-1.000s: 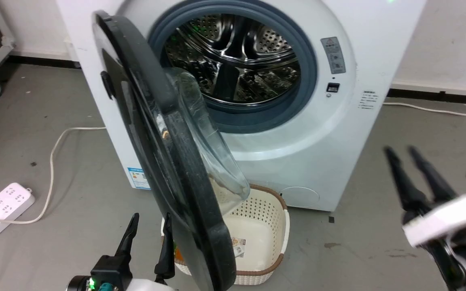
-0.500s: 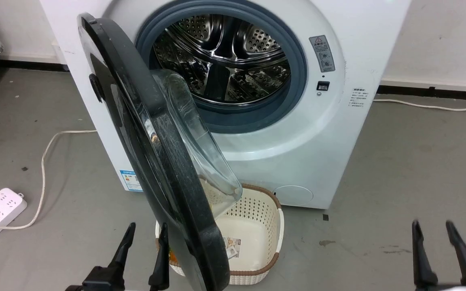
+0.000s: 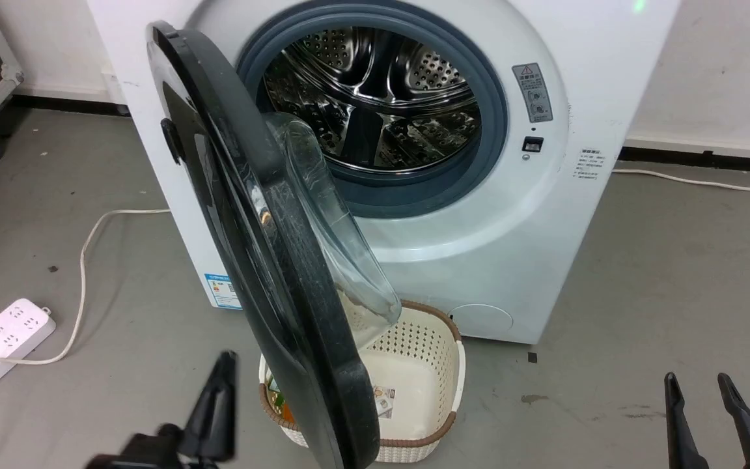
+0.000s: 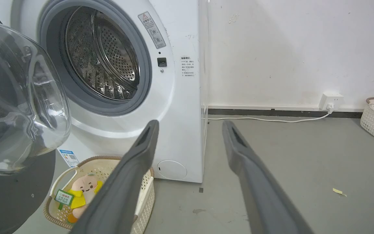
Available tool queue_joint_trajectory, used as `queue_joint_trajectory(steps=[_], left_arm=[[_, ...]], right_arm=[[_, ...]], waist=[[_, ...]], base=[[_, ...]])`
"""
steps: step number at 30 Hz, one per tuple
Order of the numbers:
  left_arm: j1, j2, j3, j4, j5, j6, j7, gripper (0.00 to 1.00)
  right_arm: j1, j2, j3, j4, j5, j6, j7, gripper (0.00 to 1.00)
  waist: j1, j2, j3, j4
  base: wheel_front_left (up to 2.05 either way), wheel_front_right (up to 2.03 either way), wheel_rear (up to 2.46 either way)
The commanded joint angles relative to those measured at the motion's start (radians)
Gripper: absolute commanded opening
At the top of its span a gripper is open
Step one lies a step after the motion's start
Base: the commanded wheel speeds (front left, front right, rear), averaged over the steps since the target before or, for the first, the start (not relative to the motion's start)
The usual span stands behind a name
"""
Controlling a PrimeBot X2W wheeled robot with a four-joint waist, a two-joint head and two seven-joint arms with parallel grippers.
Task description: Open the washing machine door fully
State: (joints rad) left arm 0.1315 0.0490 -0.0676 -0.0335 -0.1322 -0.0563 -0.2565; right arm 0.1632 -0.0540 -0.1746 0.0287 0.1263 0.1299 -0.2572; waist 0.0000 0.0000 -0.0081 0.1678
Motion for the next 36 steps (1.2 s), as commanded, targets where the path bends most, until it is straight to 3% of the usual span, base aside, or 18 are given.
queue_joint_trajectory(steps=[1, 11, 17, 26, 36], left_arm=[[0.005, 0.002, 0.010, -0.024, -0.001, -0.001, -0.005, 0.00], [-0.080, 0.001, 0.073, -0.381, -0.075, 0.089, -0.005, 0.00], [-0.134, 0.001, 0.039, -0.480, -0.077, 0.088, -0.005, 0.00], [-0.111, 0.001, -0.189, -0.425, -0.013, 0.026, -0.005, 0.00], [-0.068, 0.001, -0.424, -0.250, -0.032, 0.027, 0.123, 0.00]], right_arm=[[0.009, 0.004, -0.003, -0.007, 0.006, 0.001, -0.004, 1.00], [0.012, 0.004, -0.005, -0.016, 0.009, 0.001, -0.004, 1.00], [0.015, 0.004, 0.001, -0.010, 0.009, 0.001, -0.004, 1.00], [0.013, 0.004, 0.007, 0.001, 0.018, 0.001, -0.004, 1.00], [0.004, 0.004, 0.012, 0.012, 0.028, 0.001, -0.004, 1.00]], waist=[[0.0000, 0.0000, 0.000, 0.003], [0.0000, 0.0000, 0.002, 0.016], [0.0000, 0.0000, -0.003, 0.014], [0.0000, 0.0000, -0.004, 0.003], [0.0000, 0.0000, 0.005, -0.001]], base=[[0.00, 0.00, 0.00], [0.00, 0.00, 0.00], [0.00, 0.00, 0.00], [0.00, 0.00, 0.00], [0.00, 0.00, 0.00]])
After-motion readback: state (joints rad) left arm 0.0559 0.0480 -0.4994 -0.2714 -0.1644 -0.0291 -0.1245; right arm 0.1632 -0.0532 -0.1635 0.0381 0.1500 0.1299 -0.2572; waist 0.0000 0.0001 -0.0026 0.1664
